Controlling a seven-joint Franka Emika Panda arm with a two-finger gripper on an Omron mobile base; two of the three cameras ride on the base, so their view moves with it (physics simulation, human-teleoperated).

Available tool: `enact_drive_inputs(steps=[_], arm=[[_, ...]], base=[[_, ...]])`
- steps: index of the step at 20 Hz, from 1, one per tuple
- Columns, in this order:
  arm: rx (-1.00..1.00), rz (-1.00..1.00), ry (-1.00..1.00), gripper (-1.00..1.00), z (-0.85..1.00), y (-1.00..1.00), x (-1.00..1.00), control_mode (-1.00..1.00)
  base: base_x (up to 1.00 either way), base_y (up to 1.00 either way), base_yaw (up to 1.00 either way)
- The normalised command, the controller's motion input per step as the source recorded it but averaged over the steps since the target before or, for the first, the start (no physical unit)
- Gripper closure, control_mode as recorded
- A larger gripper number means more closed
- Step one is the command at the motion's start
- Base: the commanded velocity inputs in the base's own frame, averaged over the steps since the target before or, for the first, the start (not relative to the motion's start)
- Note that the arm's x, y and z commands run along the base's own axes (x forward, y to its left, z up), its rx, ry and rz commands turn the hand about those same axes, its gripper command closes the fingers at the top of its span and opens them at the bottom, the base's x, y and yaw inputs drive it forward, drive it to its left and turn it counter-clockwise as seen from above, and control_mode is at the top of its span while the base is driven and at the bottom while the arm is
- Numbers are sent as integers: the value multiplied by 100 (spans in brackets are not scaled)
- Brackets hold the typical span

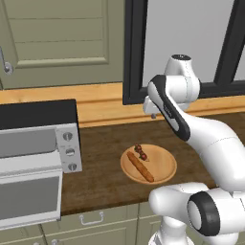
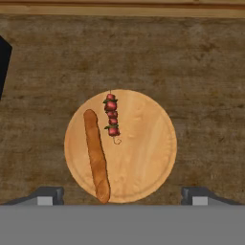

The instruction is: Pick up the kebab skewer and baguette bread, and place them inside the toaster oven. Close the toaster oven door and start by setting the timer.

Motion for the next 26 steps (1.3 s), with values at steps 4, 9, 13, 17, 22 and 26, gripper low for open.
enact_drive_inputs(steps=[4, 9, 13, 17, 22, 26], arm=[[0, 0, 0, -100, 0, 0, 0, 100], [0, 0, 0, -100, 0, 0, 0, 100], [0, 0, 0, -100, 0, 0, 0, 100], [0, 0, 0, -100, 0, 0, 0, 100], [0, 0, 0, -100, 0, 0, 0, 100], [0, 0, 0, -100, 0, 0, 0, 100]], base=[[0, 35, 0], [0, 40, 0], [0, 41, 0], [0, 53, -1], [0, 45, 0], [0, 5, 0]])
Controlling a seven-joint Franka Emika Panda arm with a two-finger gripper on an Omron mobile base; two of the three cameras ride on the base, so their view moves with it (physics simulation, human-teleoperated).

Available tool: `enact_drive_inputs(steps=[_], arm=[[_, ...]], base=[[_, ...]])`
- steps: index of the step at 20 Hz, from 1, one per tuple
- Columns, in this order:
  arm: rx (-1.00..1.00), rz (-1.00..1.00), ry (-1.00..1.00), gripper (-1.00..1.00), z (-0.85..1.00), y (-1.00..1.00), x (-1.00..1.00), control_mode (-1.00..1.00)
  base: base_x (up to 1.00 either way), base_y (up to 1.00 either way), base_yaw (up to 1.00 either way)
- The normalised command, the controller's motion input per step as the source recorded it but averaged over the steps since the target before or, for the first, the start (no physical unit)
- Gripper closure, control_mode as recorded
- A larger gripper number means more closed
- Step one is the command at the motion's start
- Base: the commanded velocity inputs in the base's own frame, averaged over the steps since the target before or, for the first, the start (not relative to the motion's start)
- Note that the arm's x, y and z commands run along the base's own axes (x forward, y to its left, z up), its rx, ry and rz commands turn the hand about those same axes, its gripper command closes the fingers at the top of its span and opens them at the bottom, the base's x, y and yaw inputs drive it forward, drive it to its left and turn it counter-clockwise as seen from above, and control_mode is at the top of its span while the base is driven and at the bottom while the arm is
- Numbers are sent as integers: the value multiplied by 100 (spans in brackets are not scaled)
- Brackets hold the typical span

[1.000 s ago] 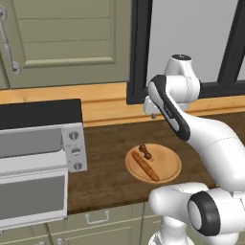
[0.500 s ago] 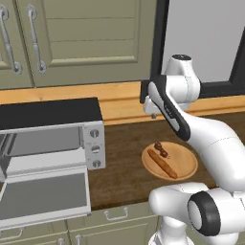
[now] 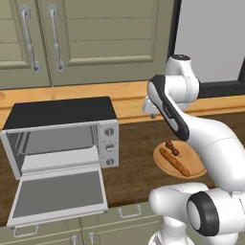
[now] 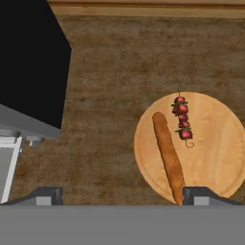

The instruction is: Pick up the kebab skewer and baguette bread, and place them inside the toaster oven. Close the toaster oven door and start by setting the timer.

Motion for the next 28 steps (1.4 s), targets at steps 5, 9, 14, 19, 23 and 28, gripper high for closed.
enact_drive_inputs(steps=[5, 9, 14, 19, 23, 28], arm=[[0, 0, 0, -100, 0, 0, 0, 100], [0, 0, 0, -100, 0, 0, 0, 100], [0, 0, 0, -100, 0, 0, 0, -100], [0, 0, 0, -100, 0, 0, 0, -100], [0, 0, 0, -100, -22, 0, -58, -100], [0, 2, -23, -100, -29, 65, -100, -100]], base=[[0, 0, 0], [0, 0, 0], [0, 0, 0], [0, 0, 0], [0, 0, 0], [0, 0, 0]])
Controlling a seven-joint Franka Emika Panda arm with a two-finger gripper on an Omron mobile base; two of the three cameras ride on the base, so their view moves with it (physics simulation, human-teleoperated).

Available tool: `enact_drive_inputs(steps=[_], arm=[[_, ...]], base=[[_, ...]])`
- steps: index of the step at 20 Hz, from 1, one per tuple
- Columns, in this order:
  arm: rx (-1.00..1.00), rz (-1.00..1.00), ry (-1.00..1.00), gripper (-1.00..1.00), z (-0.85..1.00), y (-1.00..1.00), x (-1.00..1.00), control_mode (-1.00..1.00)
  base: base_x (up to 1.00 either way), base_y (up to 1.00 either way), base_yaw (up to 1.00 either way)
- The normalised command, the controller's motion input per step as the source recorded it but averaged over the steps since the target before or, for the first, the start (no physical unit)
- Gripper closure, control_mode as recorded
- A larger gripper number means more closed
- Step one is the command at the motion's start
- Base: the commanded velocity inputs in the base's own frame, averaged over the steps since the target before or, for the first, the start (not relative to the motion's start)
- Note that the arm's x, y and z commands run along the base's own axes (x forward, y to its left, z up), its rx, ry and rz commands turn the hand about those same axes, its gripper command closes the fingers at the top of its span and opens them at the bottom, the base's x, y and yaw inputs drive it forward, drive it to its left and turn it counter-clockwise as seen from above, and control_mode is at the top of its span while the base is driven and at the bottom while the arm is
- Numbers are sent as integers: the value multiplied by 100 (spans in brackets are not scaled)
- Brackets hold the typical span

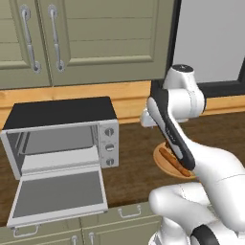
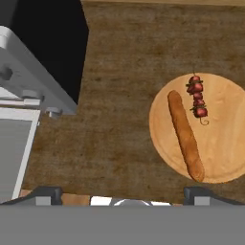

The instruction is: Pick up the kebab skewer and baguette bread, and place them inside the toaster oven. Close the toaster oven door and start by setting the timer.

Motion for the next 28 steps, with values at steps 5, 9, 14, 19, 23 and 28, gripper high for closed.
enact_drive_inputs(steps=[5, 9, 14, 19, 23, 28], arm=[[5, -5, -19, -100, -9, 99, -78, -100], [18, -11, 7, -100, -33, 95, 8, -100], [0, -11, -17, -100, -9, 100, -1, -100], [0, -14, -34, -100, 0, 100, 0, -100], [0, -6, -29, -100, 0, 100, 7, -100], [0, -1, -30, -100, -1, 97, 44, -100]], base=[[0, 0, 0], [0, 0, 0], [0, 0, 0], [0, 0, 0], [0, 0, 0], [0, 0, 0]])
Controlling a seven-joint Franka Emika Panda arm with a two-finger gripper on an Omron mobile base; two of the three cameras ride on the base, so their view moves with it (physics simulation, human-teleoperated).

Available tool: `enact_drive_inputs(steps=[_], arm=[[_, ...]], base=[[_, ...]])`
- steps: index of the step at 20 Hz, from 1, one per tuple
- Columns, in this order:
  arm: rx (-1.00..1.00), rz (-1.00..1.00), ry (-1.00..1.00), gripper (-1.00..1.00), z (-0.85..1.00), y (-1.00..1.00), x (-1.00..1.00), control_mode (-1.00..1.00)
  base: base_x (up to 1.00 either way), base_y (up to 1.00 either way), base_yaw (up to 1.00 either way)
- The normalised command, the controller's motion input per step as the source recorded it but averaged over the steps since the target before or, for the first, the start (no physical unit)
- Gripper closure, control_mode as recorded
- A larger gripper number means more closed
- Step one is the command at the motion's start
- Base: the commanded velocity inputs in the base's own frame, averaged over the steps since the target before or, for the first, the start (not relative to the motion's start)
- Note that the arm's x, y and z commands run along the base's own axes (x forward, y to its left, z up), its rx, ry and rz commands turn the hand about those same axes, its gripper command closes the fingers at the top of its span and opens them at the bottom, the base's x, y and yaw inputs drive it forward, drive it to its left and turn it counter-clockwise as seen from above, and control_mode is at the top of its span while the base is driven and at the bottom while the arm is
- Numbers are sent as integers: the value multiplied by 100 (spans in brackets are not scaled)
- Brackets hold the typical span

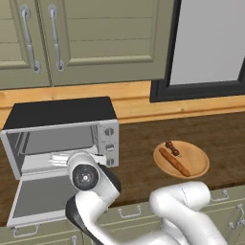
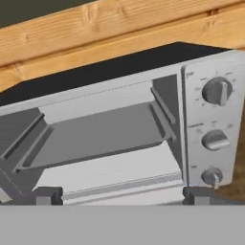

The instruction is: Pick up the kebab skewer and baguette bread, and place them inside the toaster oven. Close the toaster oven door and start by setting the timer.

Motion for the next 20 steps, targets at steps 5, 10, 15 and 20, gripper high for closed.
enact_drive_inputs(steps=[5, 10, 15, 20], arm=[[-1, 0, -28, -100, -7, 69, 69, -100], [-3, -1, -7, -100, -32, 74, 54, -100], [0, -2, 0, -100, -19, 23, 49, -100], [-1, -4, 0, -100, -27, 13, 51, -100]], base=[[0, 0, 0], [0, 0, 0], [0, 0, 0], [0, 0, 0]])
